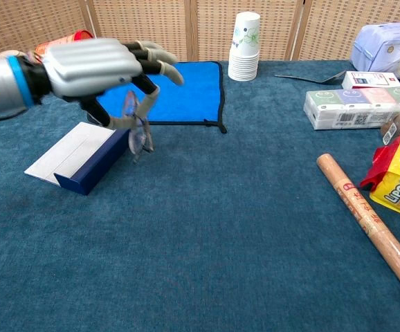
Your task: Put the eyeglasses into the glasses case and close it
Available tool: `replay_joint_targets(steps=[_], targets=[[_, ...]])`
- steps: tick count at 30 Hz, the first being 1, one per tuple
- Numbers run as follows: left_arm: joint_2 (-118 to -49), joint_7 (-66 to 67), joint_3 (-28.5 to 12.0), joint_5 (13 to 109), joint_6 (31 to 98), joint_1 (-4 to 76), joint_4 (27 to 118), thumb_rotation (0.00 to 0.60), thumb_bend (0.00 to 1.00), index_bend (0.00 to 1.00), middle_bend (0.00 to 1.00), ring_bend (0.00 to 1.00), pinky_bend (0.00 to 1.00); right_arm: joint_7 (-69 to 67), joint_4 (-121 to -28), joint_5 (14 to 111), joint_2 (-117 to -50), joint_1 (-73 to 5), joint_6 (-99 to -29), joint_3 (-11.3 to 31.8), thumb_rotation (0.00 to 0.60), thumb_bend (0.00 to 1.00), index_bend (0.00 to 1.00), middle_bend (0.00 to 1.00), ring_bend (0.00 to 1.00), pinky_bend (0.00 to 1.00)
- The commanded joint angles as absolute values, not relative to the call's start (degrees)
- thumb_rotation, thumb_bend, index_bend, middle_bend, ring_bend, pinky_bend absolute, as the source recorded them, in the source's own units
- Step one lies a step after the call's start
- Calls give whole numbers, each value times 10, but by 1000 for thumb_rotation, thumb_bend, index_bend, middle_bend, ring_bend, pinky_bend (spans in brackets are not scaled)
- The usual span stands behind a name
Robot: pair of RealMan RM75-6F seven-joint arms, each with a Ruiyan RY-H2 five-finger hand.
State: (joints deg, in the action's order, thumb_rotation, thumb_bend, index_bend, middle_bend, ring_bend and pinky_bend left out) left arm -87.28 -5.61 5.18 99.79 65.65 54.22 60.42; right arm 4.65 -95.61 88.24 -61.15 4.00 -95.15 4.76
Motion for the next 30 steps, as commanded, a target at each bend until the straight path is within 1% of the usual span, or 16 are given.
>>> replay_joint_targets(steps=[1, 7, 13, 22, 30], targets=[[-825, -39, 48, 975, 670, 512, 641, 600, 346, 686, 168, 45, 0, 48, -956, 882, -616, 34, -943, 49, 600, 403, 0, 90, 92, 283], [-789, -31, 53, 952, 666, 481, 661, 600, 346, 679, 162, 42, 0, 53, -957, 883, -621, 23, -931, 51, 600, 403, 0, 90, 92, 284], [-775, -26, 64, 935, 639, 456, 651, 600, 345, 665, 143, 34, 0, 57, -958, 883, -627, 11, -917, 53, 600, 402, 0, 89, 91, 284], [-790, -26, 69, 925, 594, 444, 608, 600, 345, 648, 123, 17, 0, 64, -961, 881, -630, 4, -910, 54, 600, 402, 0, 88, 92, 284], [-815, -21, 67, 928, 570, 444, 576, 600, 346, 639, 116, 11, 0, 66, -963, 878, -631, 2, -908, 53, 600, 403, 0, 83, 91, 284]])
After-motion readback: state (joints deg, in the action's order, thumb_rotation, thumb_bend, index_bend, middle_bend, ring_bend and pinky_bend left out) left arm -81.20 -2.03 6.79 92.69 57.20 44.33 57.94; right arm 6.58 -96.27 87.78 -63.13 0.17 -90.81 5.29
